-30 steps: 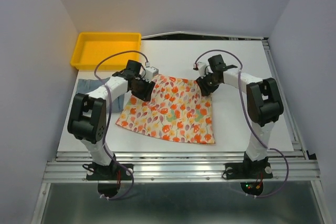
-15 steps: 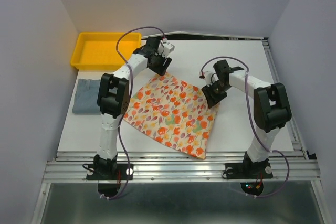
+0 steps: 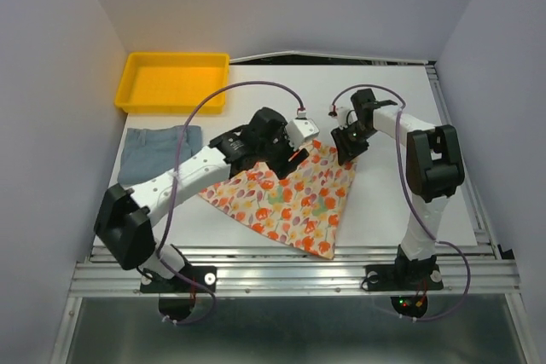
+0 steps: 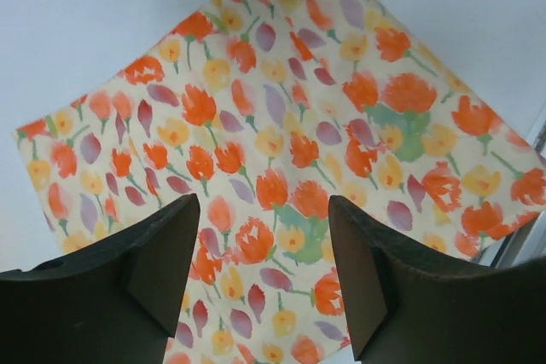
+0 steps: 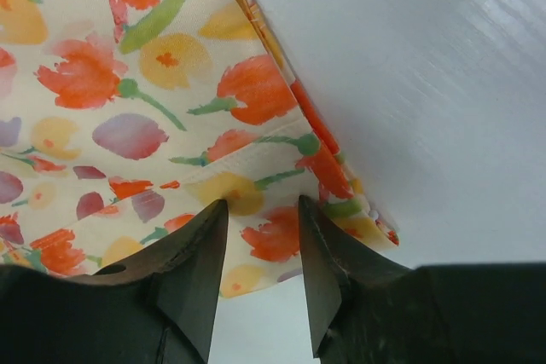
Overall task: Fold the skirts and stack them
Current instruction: Flatten the skirt out
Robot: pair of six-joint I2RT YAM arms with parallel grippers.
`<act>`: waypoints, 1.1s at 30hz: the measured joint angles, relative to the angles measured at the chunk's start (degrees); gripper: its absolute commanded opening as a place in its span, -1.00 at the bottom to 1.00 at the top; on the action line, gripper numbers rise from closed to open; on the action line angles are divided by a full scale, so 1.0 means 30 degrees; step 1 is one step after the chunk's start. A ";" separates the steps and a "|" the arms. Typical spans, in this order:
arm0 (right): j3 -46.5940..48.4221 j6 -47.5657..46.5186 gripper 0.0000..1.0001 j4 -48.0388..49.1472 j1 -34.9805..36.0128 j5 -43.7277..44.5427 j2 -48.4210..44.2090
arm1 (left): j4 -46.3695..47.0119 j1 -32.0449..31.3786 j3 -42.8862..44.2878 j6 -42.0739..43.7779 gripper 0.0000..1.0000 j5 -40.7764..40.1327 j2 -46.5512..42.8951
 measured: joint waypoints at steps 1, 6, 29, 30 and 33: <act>0.0015 -0.0015 -0.11 0.0007 0.0000 0.0087 0.0036 | 0.0087 0.0262 -0.0138 -0.0291 0.45 -0.0058 0.0393; 0.0364 0.0342 -0.11 -0.0102 -0.0124 0.0401 0.0306 | -0.0007 0.1821 -0.0852 -0.1239 0.44 -0.0641 0.5049; 0.3716 0.2579 -0.06 0.2616 -0.2040 0.1246 0.2718 | -0.0022 0.5778 0.9187 -0.0554 0.60 -0.2900 1.3908; 0.3665 0.2637 -0.05 0.2667 -0.2047 0.1246 0.2688 | -0.0146 0.5508 0.8153 -0.0488 0.62 -0.3009 1.2750; 0.3388 0.2703 -0.04 0.2922 -0.2055 0.1290 0.2528 | 0.0044 0.3541 0.4371 -0.0342 0.67 -0.3388 0.7810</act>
